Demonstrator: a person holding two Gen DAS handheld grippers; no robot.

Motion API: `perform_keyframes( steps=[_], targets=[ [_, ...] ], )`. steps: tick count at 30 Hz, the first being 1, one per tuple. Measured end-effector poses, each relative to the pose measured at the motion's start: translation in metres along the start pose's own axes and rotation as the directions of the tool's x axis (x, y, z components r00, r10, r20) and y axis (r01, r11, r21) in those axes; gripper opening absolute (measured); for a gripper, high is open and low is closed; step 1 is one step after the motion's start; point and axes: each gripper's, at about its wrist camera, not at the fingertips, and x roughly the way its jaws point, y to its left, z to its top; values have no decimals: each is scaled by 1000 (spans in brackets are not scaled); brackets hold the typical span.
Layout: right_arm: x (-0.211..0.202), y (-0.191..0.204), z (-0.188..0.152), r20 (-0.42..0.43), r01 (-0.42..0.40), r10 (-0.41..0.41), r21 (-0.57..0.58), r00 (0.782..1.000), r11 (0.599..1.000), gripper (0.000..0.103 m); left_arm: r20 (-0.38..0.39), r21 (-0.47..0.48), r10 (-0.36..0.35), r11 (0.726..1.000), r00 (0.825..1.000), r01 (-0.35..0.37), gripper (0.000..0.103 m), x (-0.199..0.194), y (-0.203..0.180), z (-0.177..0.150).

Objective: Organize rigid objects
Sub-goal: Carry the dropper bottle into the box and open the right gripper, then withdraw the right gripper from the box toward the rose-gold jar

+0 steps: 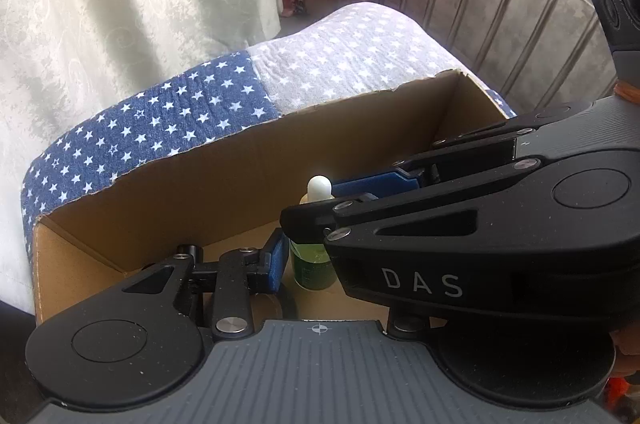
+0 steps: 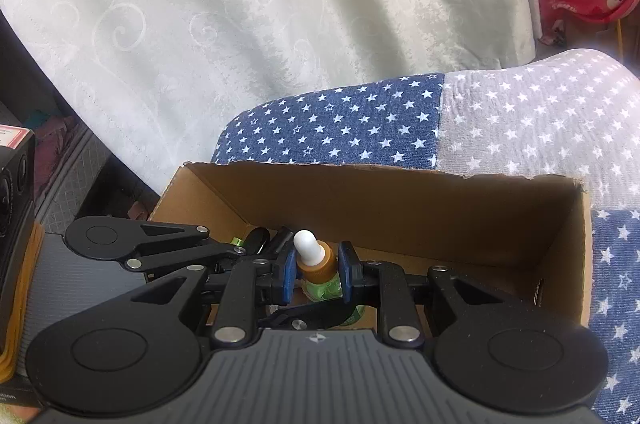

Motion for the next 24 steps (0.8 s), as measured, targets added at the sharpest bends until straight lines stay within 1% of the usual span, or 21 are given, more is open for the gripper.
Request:
perform_keyframes(
  steps=[5, 9, 12, 15, 20, 24],
  targets=[
    [12, 0, 1, -32, -6, 6, -7, 999, 1000, 25, -24, -4, 3, 1000, 1000, -3, 34, 3, 4, -2],
    [14, 1, -1, -26, 21, -22, -23, 999, 1000, 26, -15, -6, -9, 1000, 1000, 9, 36, 2, 5, -3],
    [13, 1, 0, -24, 34, -35, -18, 999, 999, 26, 1, 4, -12, 1000, 1000, 12, 40, -2, 2, -4],
    [9, 0, 0, -25, 45, -45, -6, 999, 999, 27, 11, 13, -12, 1000, 1000, 12, 46, -7, 1, -6],
    [-20, 0, 2, 47, 7, -9, 31, 999, 999, 29, 52, 20, -12, 1000, 999, 11, 57, -28, 4, -12],
    [-60, 4, -3, 129, -45, 37, 65, 991, 997, 29, 92, 6, -18, 1000, 996, 17, 58, -55, 13, -19]
  ],
)
